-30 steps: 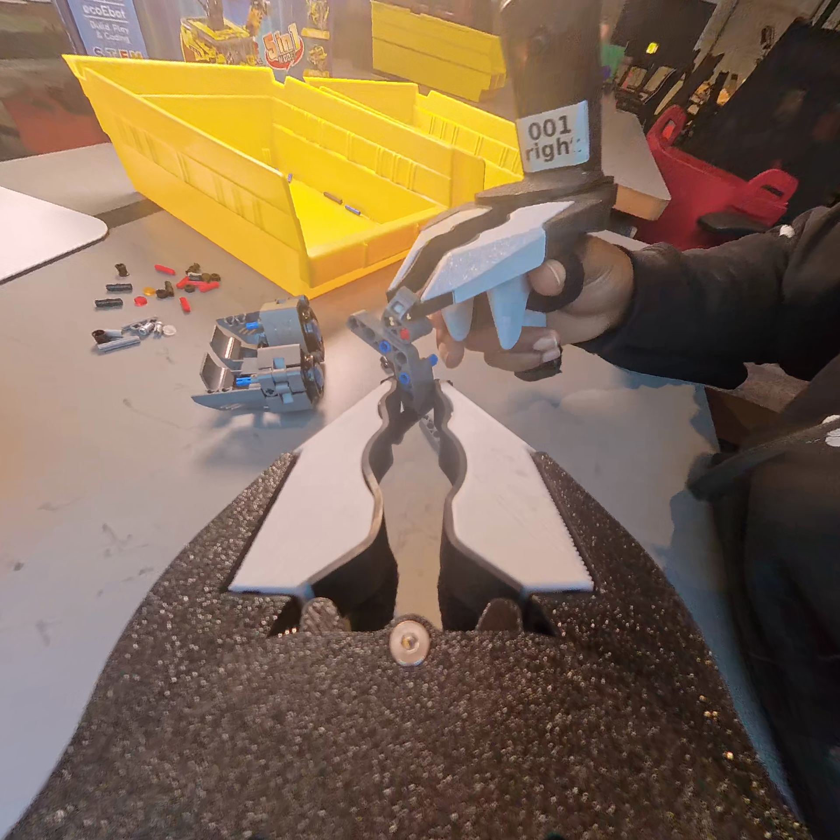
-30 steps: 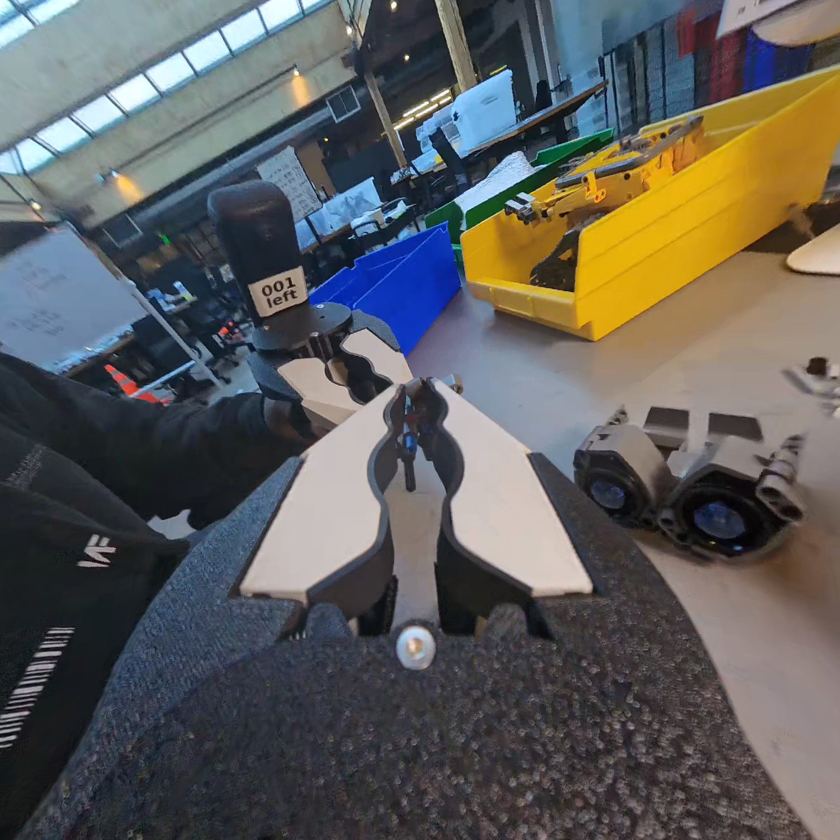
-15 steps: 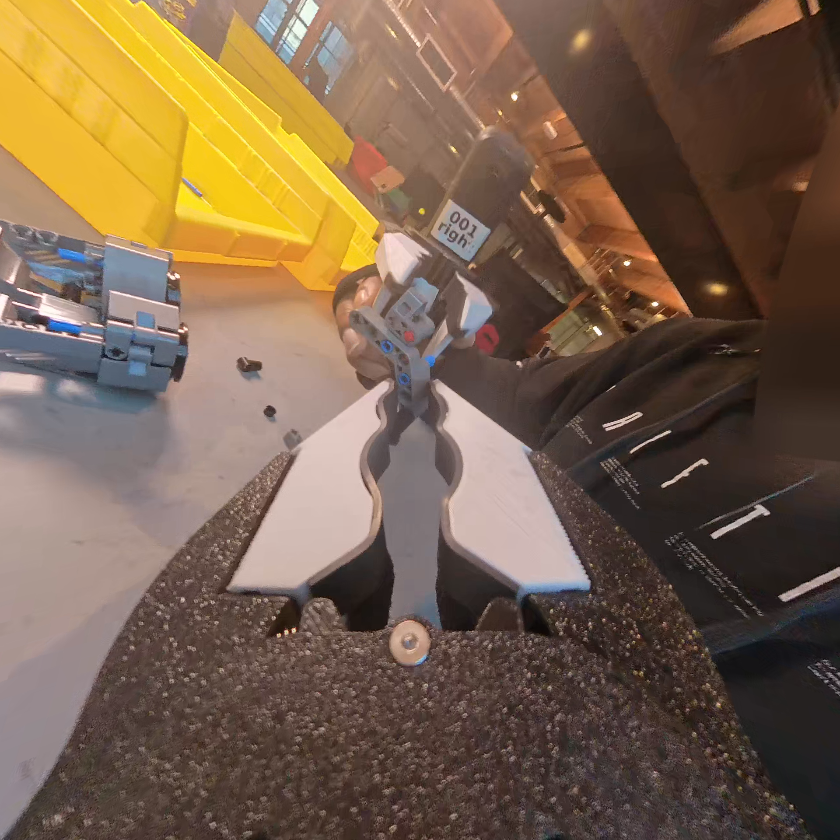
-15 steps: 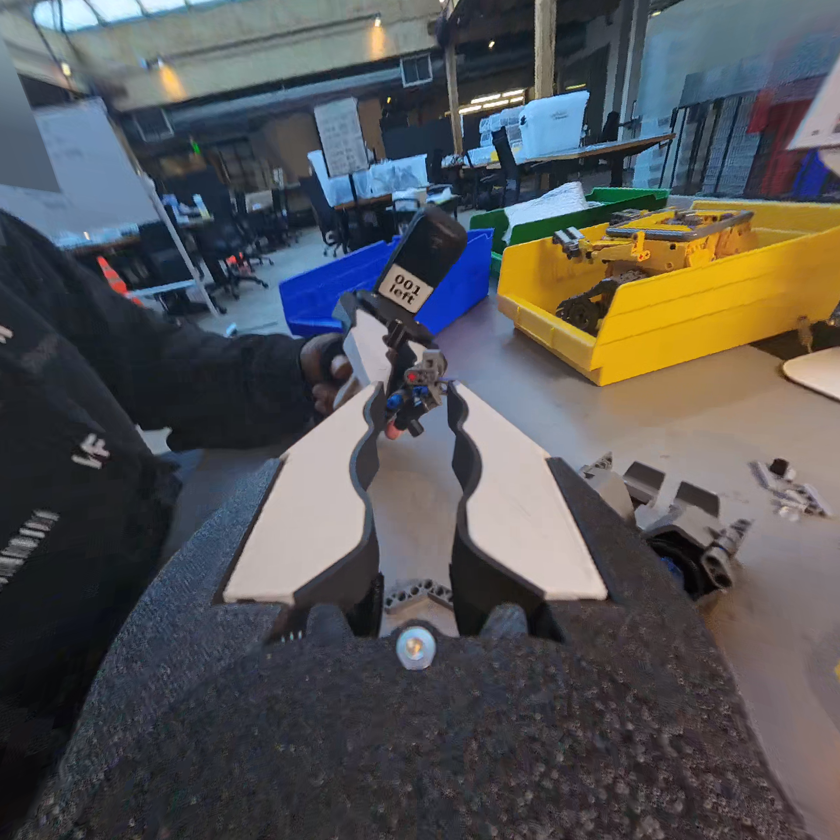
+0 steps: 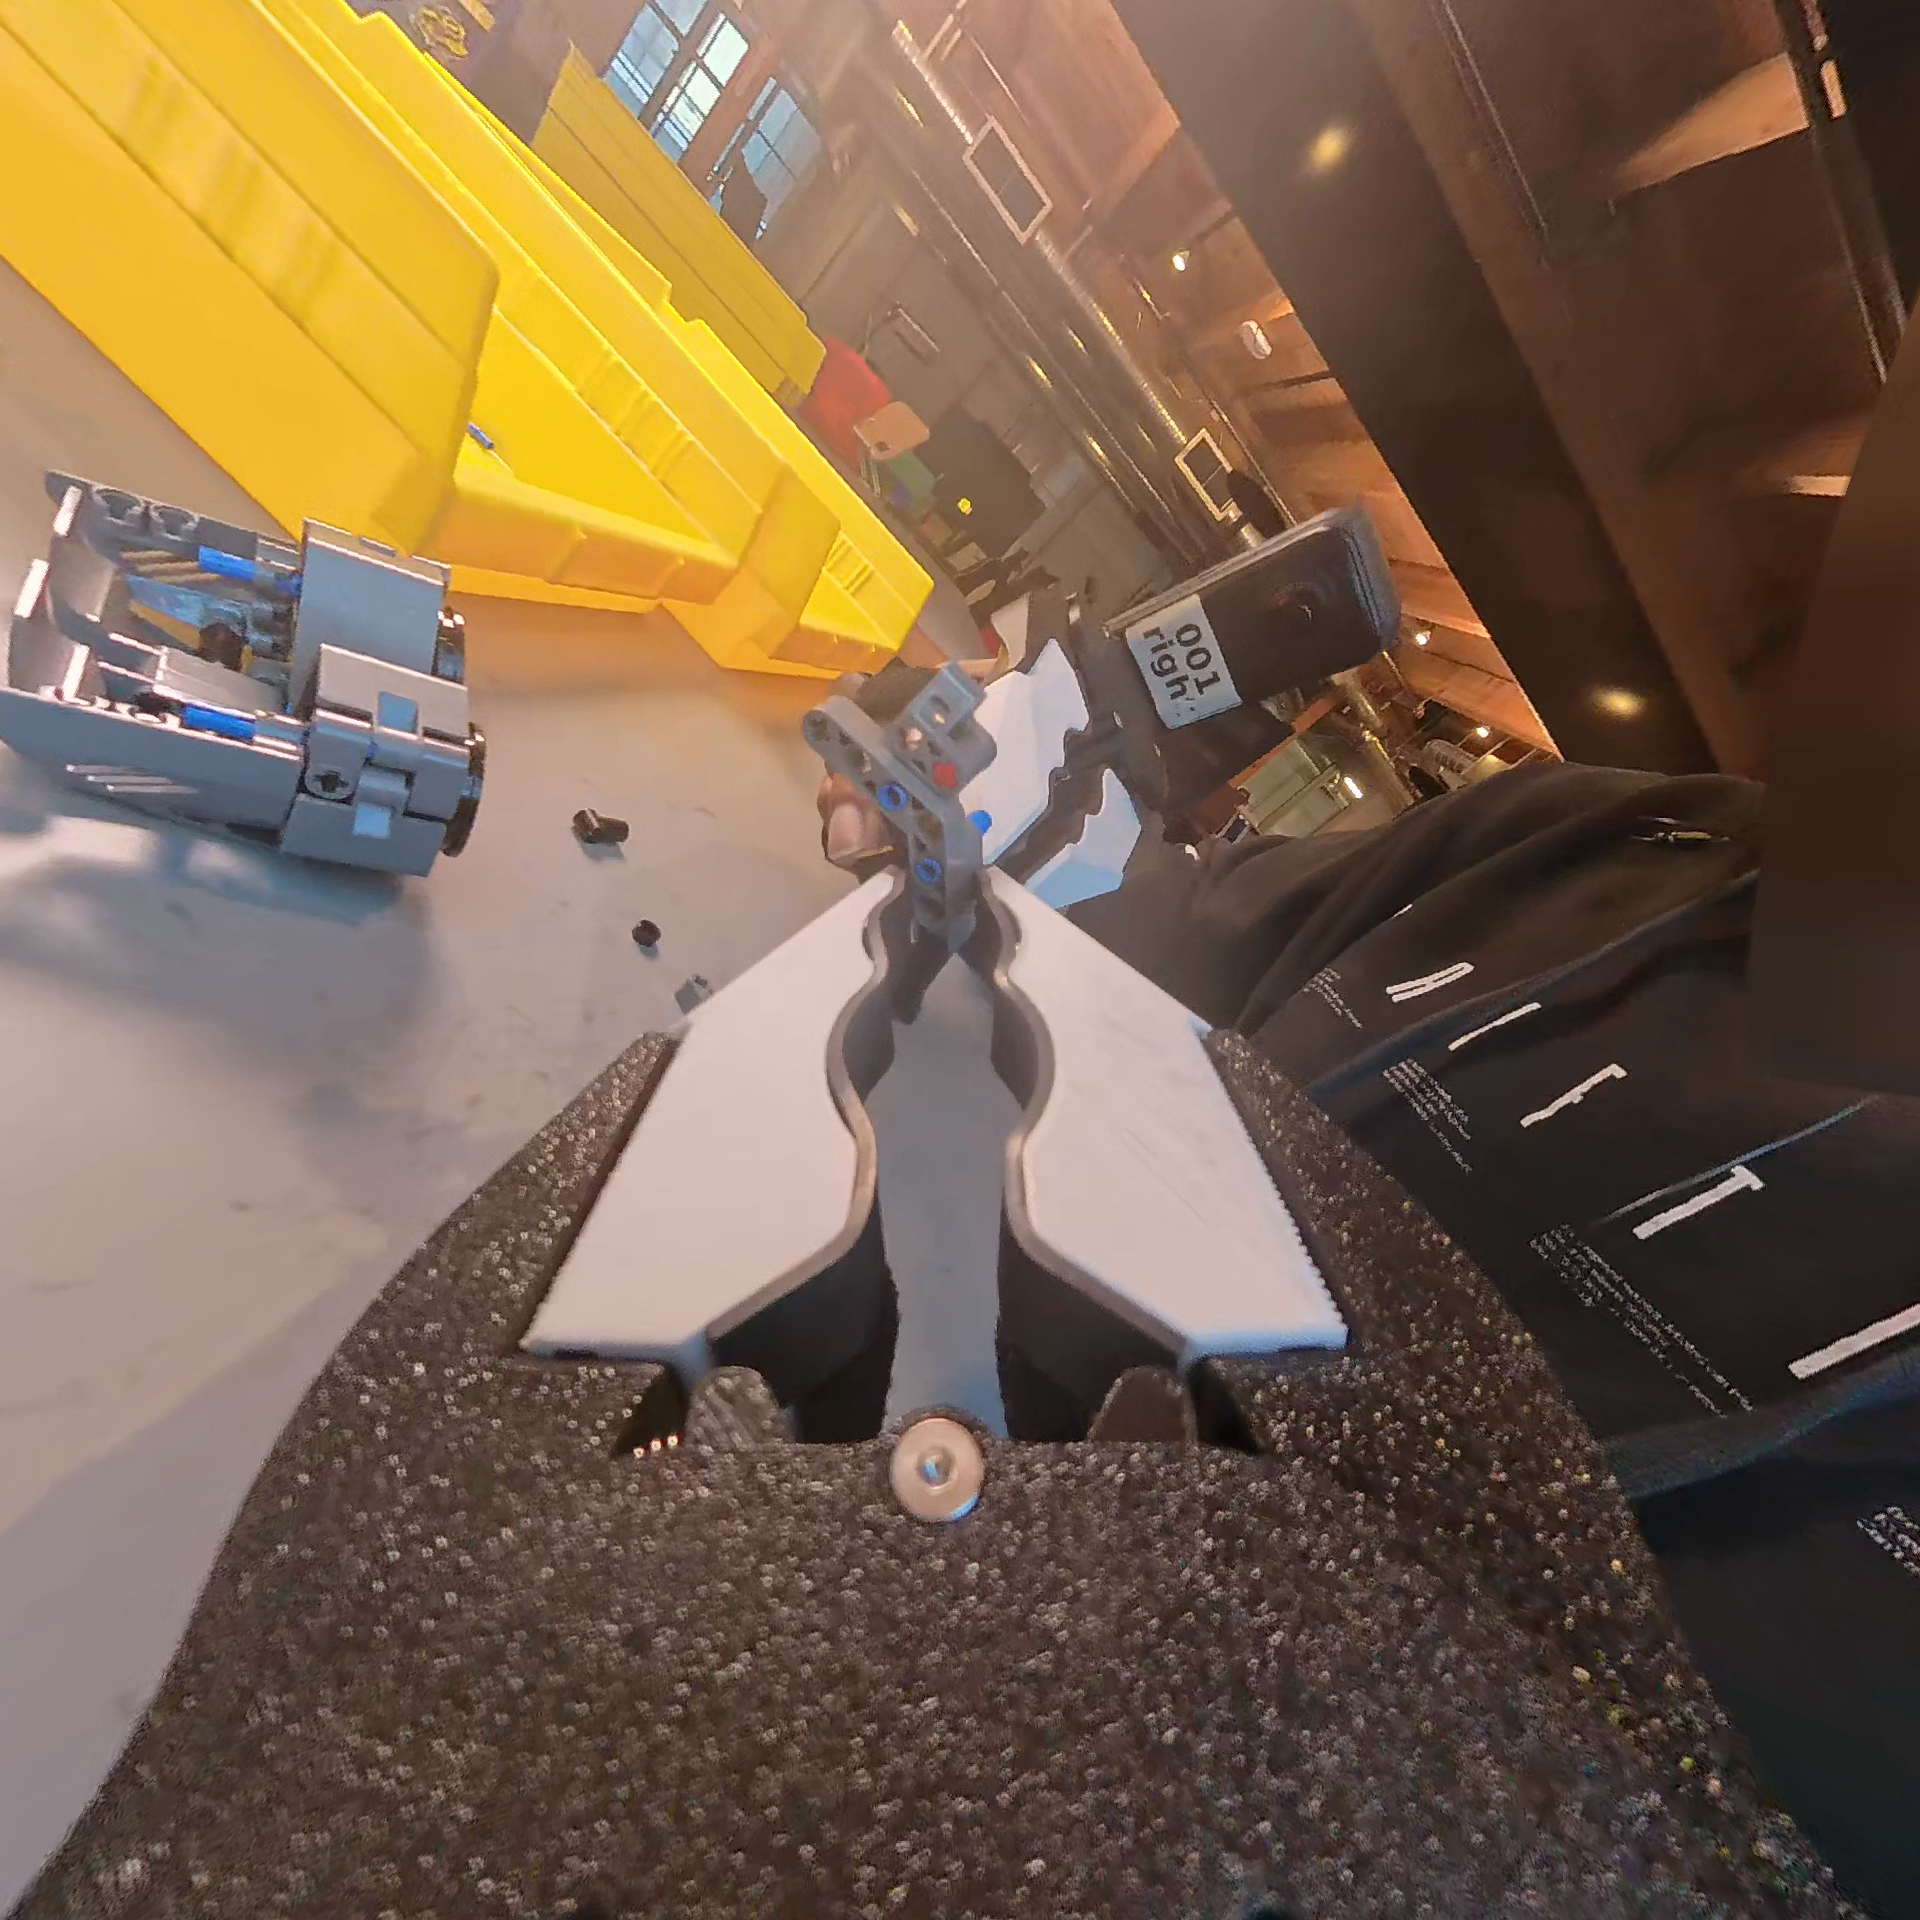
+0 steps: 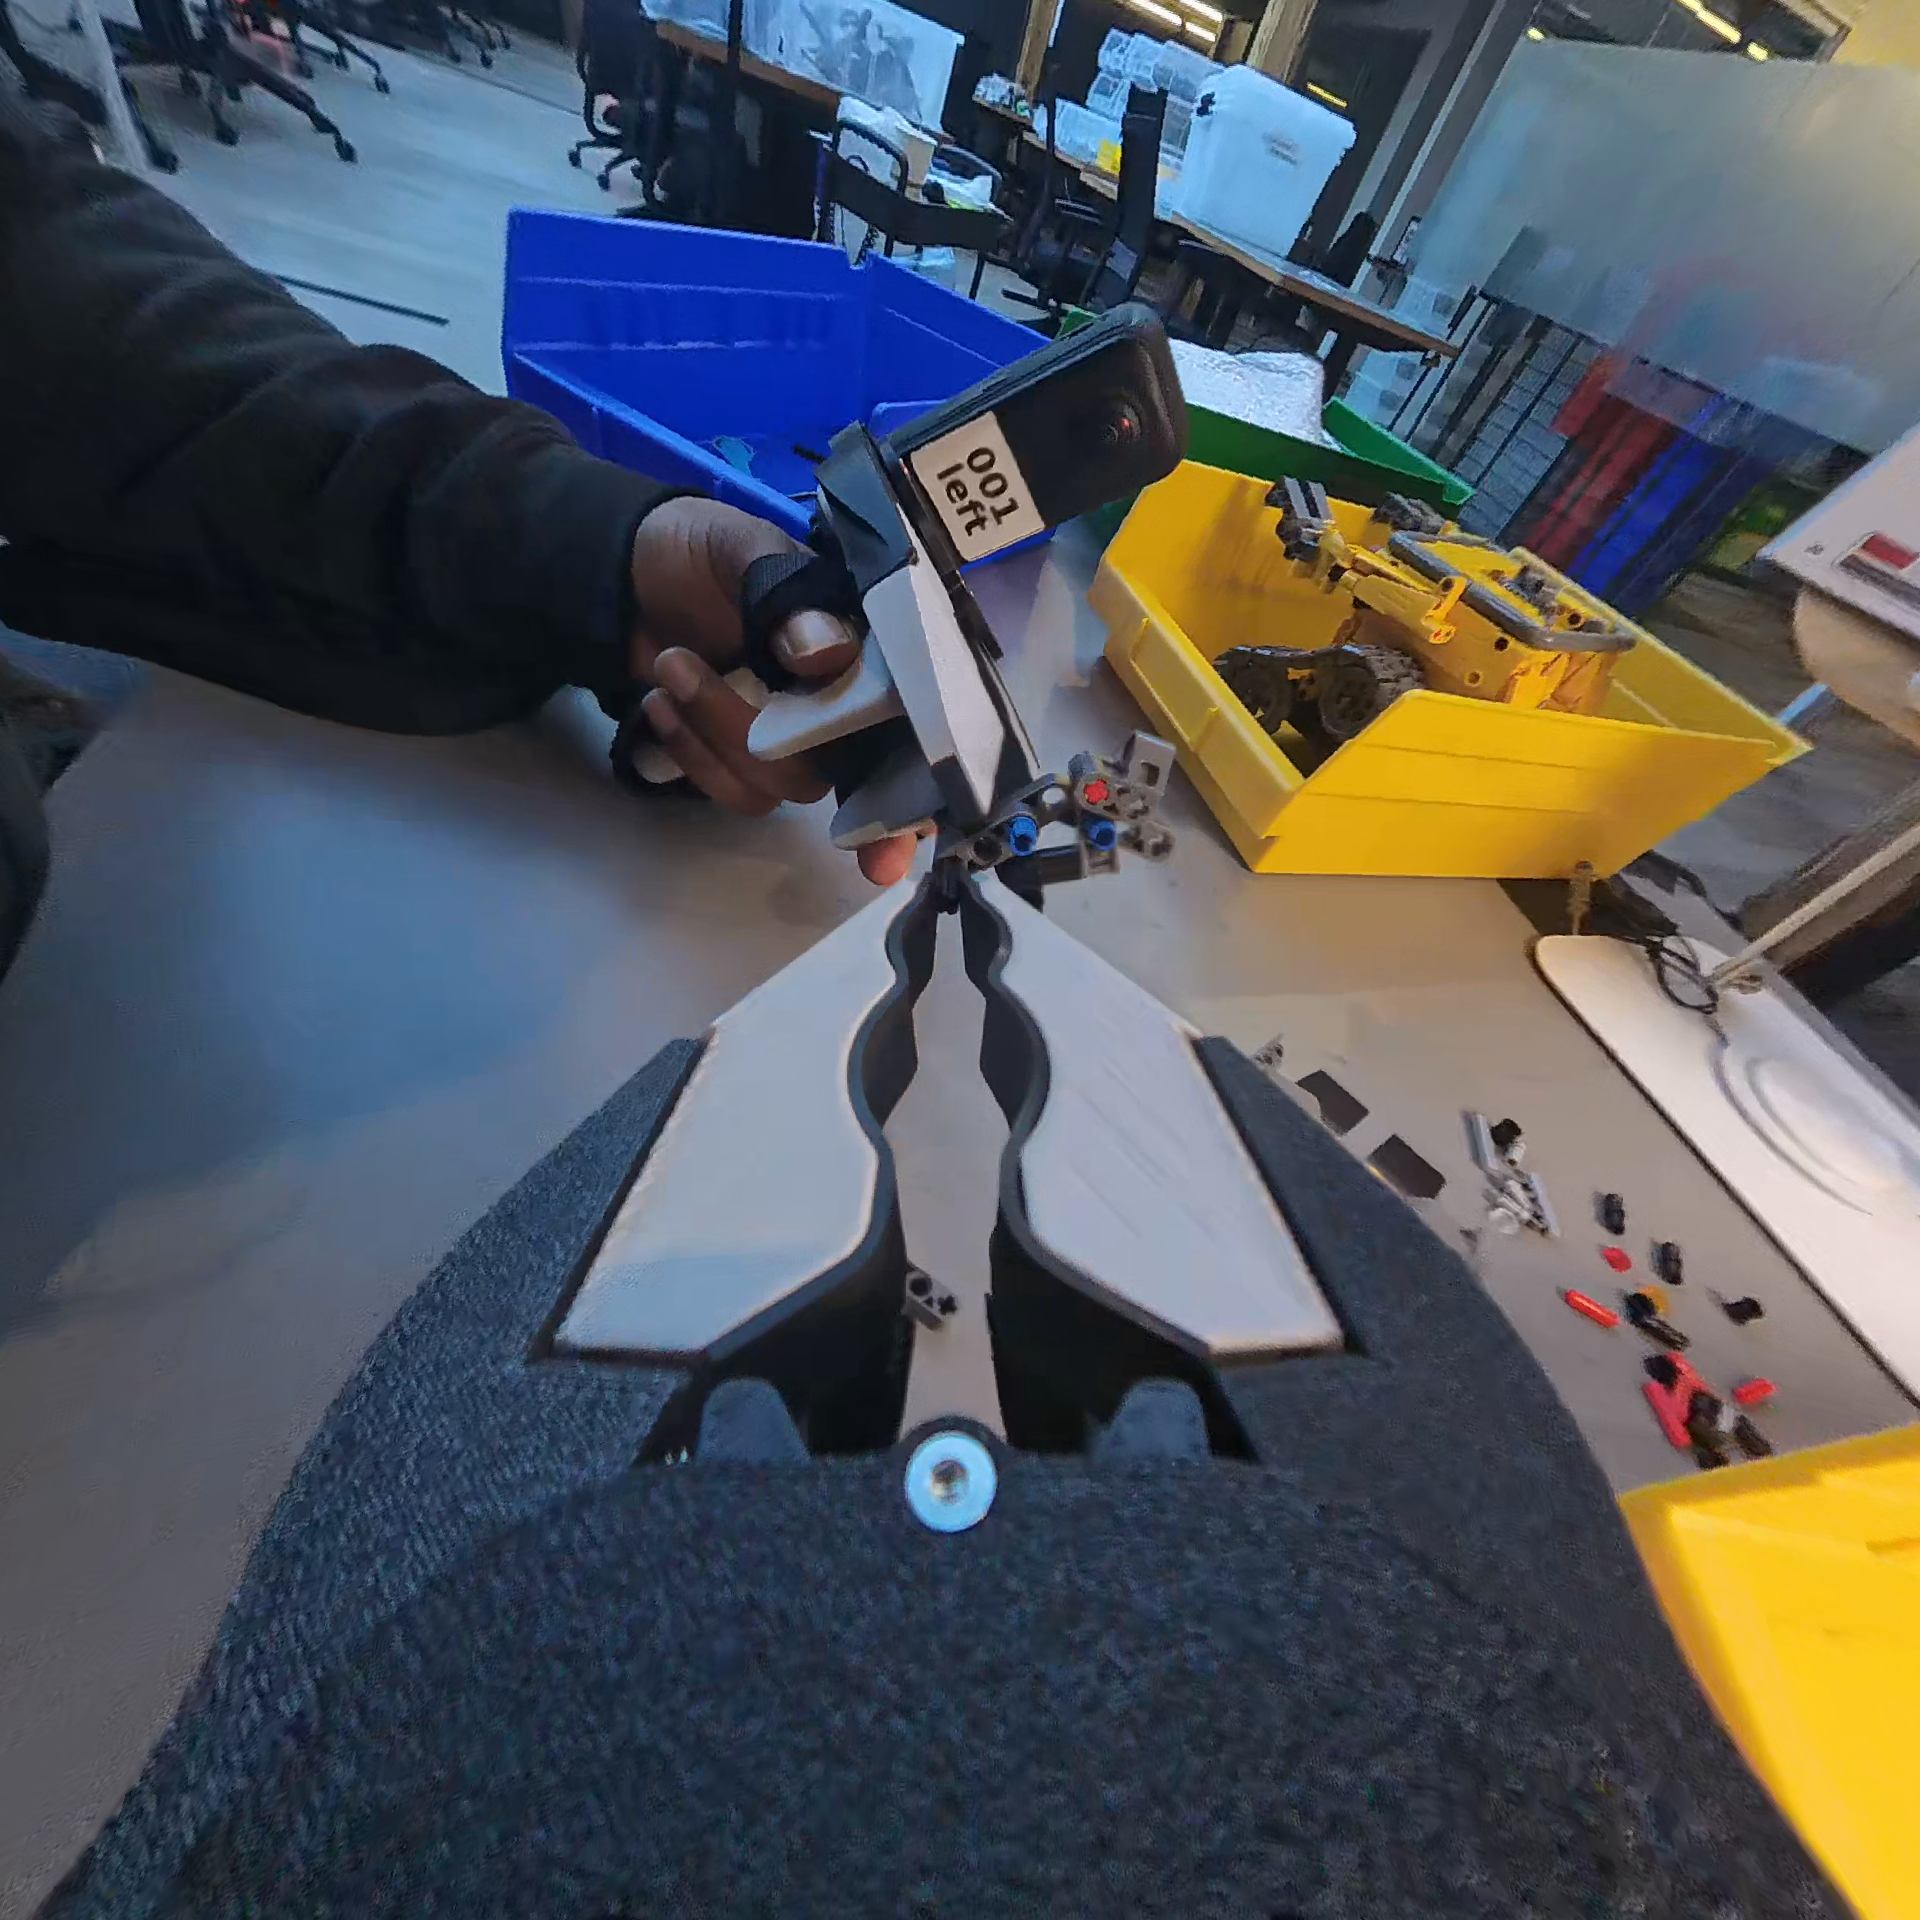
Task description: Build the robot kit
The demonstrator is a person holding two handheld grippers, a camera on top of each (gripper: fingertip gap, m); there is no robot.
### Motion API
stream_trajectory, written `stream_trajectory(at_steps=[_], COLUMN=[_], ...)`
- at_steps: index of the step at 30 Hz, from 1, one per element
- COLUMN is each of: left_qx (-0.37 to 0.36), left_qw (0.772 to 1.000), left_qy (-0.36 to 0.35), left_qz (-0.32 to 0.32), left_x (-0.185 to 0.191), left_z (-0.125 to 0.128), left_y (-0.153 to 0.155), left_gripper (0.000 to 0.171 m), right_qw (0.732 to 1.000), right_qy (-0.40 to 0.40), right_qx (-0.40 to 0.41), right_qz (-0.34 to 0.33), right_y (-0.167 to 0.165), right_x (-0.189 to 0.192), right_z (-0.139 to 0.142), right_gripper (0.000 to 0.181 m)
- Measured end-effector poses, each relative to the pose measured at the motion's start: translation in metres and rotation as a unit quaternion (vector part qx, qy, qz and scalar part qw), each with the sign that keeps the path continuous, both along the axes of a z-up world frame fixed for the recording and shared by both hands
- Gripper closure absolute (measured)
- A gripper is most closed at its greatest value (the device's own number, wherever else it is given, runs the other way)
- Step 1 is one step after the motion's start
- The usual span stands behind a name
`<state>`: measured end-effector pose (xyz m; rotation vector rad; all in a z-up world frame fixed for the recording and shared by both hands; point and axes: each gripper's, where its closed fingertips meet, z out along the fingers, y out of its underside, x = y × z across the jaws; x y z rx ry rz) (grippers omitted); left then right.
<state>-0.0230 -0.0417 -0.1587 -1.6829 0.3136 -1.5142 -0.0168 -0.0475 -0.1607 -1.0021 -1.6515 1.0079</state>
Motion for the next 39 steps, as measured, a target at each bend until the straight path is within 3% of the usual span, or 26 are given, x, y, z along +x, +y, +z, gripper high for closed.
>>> stream_trajectory(at_steps=[4,9,15,24,28,30,34,39], left_qx=[0.029,0.026,0.023,0.075,0.085,0.088,0.086,0.084], left_qw=[0.999,0.999,0.999,0.994,0.991,0.991,0.992,0.993], left_qy=[0.005,-0.028,-0.033,0.068,0.089,0.083,0.077,0.071], left_qz=[-0.020,-0.018,-0.033,-0.046,-0.056,-0.051,-0.040,-0.030], left_x=[-0.002,-0.007,-0.002,0.010,0.009,0.003,-0.002,-0.005], left_z=[0.008,0.017,0.018,0.007,0.003,0.005,0.007,0.006], left_y=[-0.007,-0.008,-0.012,-0.021,-0.025,-0.025,-0.021,-0.018], left_gripper=[0.161,0.162,0.153,0.165,0.165,0.165,0.165,0.165], right_qw=[0.997,0.997,0.991,0.996,0.994,0.990,0.974,0.966], right_qy=[0.016,0.037,0.049,0.020,-0.045,-0.103,-0.221,-0.257], right_qx=[0.073,-0.057,-0.106,-0.049,-0.051,-0.058,-0.035,-0.018], right_qz=[0.015,0.044,0.059,0.067,0.090,0.076,0.021,0.001], right_y=[-0.003,-0.005,-0.005,-0.010,-0.007,0.013,0.051,0.055], right_x=[0.003,0.007,0.009,0.008,0.021,0.034,0.057,0.055], right_z=[-0.003,0.009,0.016,0.006,-0.007,-0.024,-0.069,-0.089], right_gripper=[0.179,0.179,0.179,0.179,0.177,0.164,0.161,0.161])
